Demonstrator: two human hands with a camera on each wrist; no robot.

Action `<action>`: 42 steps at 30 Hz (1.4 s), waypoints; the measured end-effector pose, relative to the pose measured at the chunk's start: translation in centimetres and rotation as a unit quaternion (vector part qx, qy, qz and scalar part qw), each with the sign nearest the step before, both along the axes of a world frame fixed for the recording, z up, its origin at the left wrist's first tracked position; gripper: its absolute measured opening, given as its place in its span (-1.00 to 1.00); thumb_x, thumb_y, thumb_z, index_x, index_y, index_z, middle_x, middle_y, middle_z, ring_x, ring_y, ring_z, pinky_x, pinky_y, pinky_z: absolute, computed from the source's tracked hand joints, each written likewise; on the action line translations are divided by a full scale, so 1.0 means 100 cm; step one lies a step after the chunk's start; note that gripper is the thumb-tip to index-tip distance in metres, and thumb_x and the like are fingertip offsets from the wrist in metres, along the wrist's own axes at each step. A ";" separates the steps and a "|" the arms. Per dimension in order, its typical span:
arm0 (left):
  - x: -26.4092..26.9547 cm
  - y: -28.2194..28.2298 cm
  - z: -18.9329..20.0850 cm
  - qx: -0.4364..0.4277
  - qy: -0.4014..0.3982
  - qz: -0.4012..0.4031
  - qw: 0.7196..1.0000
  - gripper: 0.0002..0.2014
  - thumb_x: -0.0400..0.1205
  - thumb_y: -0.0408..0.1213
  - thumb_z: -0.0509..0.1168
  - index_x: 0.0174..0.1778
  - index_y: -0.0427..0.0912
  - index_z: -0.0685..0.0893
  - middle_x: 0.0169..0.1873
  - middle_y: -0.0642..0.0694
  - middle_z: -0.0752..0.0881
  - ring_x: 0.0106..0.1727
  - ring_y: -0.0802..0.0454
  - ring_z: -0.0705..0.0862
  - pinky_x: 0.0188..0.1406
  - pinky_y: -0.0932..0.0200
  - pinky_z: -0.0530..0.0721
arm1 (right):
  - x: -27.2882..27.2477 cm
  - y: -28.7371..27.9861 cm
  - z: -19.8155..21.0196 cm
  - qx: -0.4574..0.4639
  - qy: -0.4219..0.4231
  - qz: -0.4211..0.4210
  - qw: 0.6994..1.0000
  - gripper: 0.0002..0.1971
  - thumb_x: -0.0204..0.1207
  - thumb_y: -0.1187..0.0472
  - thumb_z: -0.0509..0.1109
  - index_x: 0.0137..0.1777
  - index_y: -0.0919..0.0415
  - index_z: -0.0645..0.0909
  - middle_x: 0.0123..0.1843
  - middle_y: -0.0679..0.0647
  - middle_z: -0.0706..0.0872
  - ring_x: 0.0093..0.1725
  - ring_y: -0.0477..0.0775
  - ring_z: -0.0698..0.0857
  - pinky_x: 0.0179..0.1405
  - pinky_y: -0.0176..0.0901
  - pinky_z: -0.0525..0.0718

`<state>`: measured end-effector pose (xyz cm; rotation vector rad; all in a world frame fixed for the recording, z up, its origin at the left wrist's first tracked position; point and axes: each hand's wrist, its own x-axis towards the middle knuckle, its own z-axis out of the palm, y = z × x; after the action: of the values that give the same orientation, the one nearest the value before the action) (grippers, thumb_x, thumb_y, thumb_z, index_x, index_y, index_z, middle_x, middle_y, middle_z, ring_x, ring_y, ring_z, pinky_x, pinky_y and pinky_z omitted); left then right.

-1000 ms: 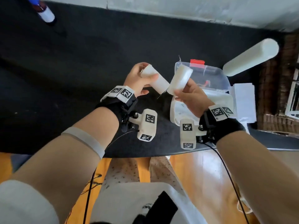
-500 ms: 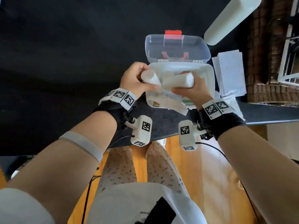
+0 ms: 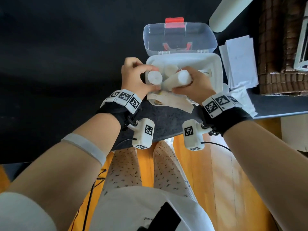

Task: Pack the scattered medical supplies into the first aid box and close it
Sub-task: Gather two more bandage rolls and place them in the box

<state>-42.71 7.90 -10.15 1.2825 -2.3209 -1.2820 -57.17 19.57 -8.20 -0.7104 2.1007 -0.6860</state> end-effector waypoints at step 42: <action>0.016 0.004 0.022 0.280 0.079 0.078 0.953 -0.47 0.54 -0.36 0.29 0.43 0.10 0.44 0.46 -0.09 0.42 0.42 0.02 0.48 0.32 -0.08 0.61 | 0.004 -0.018 -0.001 0.109 -0.042 0.017 0.993 -0.26 0.45 0.16 0.42 0.57 -0.04 0.14 0.36 0.23 0.62 0.23 0.23 0.66 0.20 0.01 0.62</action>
<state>-41.12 8.31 -7.95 1.4080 -1.7609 -1.9872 -56.80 17.80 -8.35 -0.5839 2.0429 -0.4524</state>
